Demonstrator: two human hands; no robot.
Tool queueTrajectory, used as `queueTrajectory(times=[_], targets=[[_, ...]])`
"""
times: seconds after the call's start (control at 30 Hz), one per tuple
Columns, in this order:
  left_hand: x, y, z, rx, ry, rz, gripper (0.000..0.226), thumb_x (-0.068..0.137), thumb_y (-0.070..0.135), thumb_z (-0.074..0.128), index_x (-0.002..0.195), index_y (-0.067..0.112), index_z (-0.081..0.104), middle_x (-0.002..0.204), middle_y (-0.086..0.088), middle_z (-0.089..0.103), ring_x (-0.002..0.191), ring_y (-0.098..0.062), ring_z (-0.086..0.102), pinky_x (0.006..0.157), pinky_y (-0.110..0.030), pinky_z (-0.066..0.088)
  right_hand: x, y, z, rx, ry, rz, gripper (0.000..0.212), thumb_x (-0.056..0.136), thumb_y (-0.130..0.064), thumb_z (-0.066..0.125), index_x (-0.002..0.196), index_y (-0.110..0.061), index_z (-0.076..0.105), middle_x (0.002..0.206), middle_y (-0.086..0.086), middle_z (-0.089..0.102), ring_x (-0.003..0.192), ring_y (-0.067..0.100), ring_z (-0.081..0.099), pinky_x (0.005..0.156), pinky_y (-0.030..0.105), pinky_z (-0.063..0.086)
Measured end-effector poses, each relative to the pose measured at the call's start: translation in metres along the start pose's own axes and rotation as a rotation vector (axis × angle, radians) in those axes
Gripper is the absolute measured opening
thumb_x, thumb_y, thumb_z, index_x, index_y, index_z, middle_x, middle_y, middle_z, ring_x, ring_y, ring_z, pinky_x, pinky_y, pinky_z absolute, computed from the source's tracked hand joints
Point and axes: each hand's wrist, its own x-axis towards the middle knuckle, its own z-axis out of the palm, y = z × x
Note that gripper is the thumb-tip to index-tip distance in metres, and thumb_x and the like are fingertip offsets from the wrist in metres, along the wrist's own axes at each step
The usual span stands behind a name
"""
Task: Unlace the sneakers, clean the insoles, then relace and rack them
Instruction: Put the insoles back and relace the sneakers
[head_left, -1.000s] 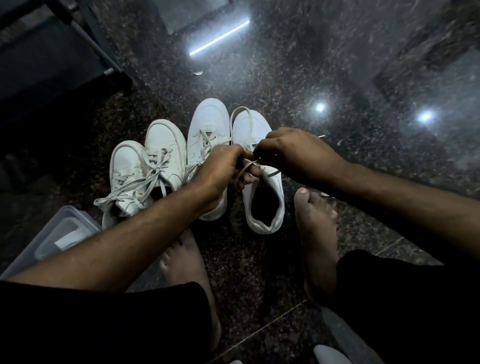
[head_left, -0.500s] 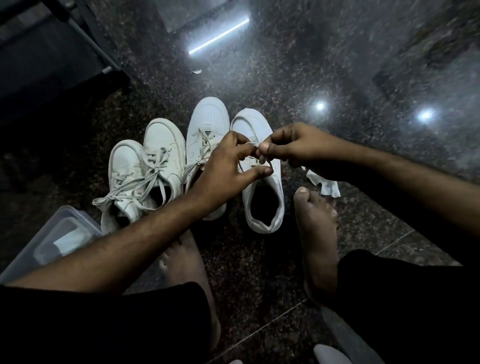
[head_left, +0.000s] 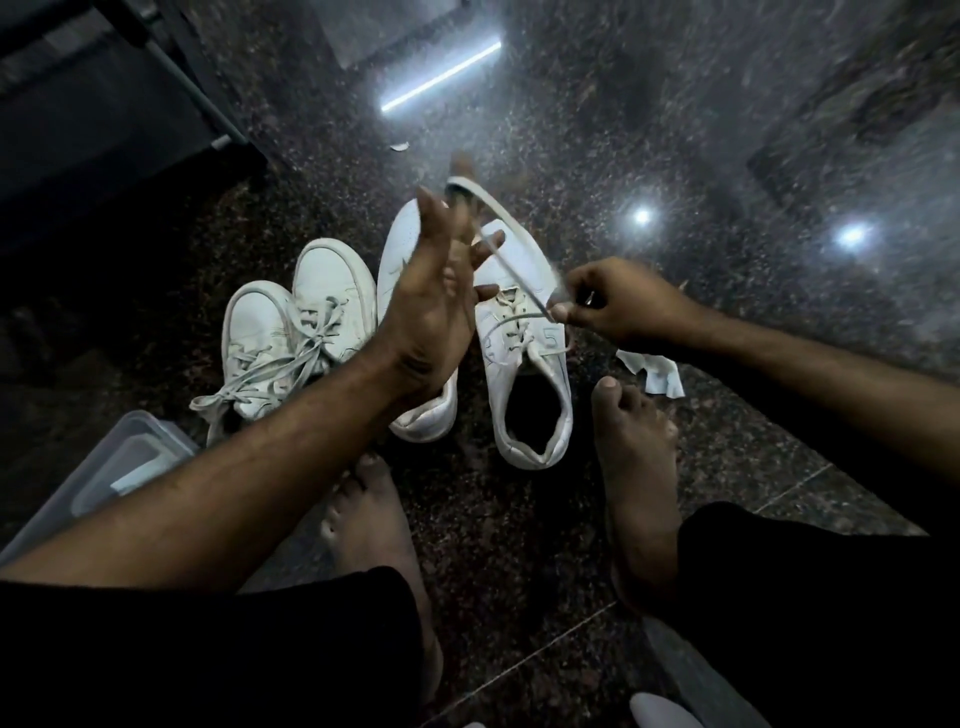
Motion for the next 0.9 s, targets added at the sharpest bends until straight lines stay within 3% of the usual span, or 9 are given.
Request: queueTrajectory(times=[0.1,0.17,0.27,0.33,0.43,0.57,0.73,0.8,0.9], targets=[[0.004,0.002,-0.005,-0.070,0.201,-0.015,0.074,0.091,0.077,0.007,0.157,0.044,0.004,0.167,-0.003,0.019,0.138,-0.022,0.047,0.113,-0.054,0.034,0.001,0.007,0.003,-0.055,-0.006,0.022,0.006,0.090,-0.030,0.069,0.094,-0.028,0.074,0.071,-0.023,0.061,0.065,-0.015,0.052,0.061,0.010,0.037],[0.002,-0.002,-0.006,-0.108,0.305,-0.096,0.059,0.101,0.064,0.006,0.151,0.039,0.025,0.157,-0.008,0.040,0.129,-0.026,0.058,0.109,-0.053,0.043,0.001,0.010,0.004,-0.073,-0.009,0.036,0.007,0.090,-0.031,0.069,0.094,-0.028,0.074,0.069,-0.023,0.061,0.065,-0.016,0.052,0.062,0.014,0.039],[-0.001,-0.009,-0.008,-0.057,0.293,-0.170,0.034,0.107,0.047,0.030,0.124,0.023,0.047,0.137,-0.011,0.060,0.109,-0.028,0.070,0.092,-0.044,0.053,0.000,0.011,0.005,-0.075,-0.024,0.034,0.007,0.089,-0.031,0.069,0.094,-0.029,0.074,0.070,-0.022,0.062,0.067,-0.012,0.056,0.062,0.015,0.039],[-0.001,-0.017,-0.008,0.075,0.265,-0.178,0.043,0.106,0.033,0.047,0.139,0.005,0.043,0.130,-0.008,0.065,0.104,-0.025,0.071,0.084,-0.036,0.055,0.000,0.009,0.004,-0.055,-0.032,0.035,0.006,0.090,-0.031,0.069,0.094,-0.030,0.073,0.071,-0.021,0.063,0.069,-0.011,0.057,0.064,0.017,0.039],[-0.004,-0.024,-0.005,0.192,0.254,-0.164,0.059,0.102,0.024,0.057,0.151,0.015,0.025,0.125,-0.002,0.069,0.106,-0.016,0.069,0.088,-0.032,0.054,0.000,0.004,0.004,-0.026,-0.036,0.023,0.008,0.091,-0.032,0.068,0.096,-0.030,0.073,0.075,-0.020,0.064,0.069,-0.013,0.055,0.067,0.018,0.040],[-0.009,-0.034,-0.005,0.235,0.245,-0.207,0.054,0.098,0.021,0.065,0.138,0.015,0.029,0.120,0.002,0.072,0.110,-0.006,0.068,0.096,-0.027,0.049,0.000,-0.003,0.005,0.125,-0.048,-0.013,0.010,0.094,-0.032,0.065,0.095,-0.027,0.073,0.088,-0.012,0.074,0.083,0.004,0.068,0.082,0.032,0.055],[-0.014,-0.038,0.001,0.199,0.278,-0.240,0.053,0.089,0.023,0.076,0.124,0.007,0.038,0.102,-0.001,0.077,0.100,-0.009,0.072,0.092,-0.028,0.050,-0.001,-0.010,0.007,0.312,-0.134,-0.069,0.027,0.093,-0.044,0.060,0.100,-0.022,0.072,0.095,0.001,0.075,0.095,0.026,0.070,0.089,0.052,0.055],[-0.012,-0.034,0.001,0.139,0.303,-0.196,0.045,0.091,0.014,0.073,0.119,0.008,0.039,0.096,-0.004,0.077,0.096,-0.014,0.074,0.084,-0.025,0.052,-0.001,-0.010,0.007,0.329,-0.152,-0.080,0.033,0.088,-0.052,0.059,0.100,-0.024,0.072,0.096,0.001,0.075,0.096,0.027,0.070,0.090,0.053,0.054],[-0.005,-0.025,-0.003,0.061,0.334,-0.102,0.026,0.097,0.002,0.060,0.110,0.013,0.040,0.089,-0.009,0.077,0.089,-0.023,0.075,0.075,-0.024,0.055,-0.001,-0.006,0.005,0.344,-0.165,-0.057,0.018,0.094,-0.036,0.063,0.103,-0.025,0.074,0.095,-0.002,0.075,0.095,0.019,0.071,0.093,0.044,0.055]])
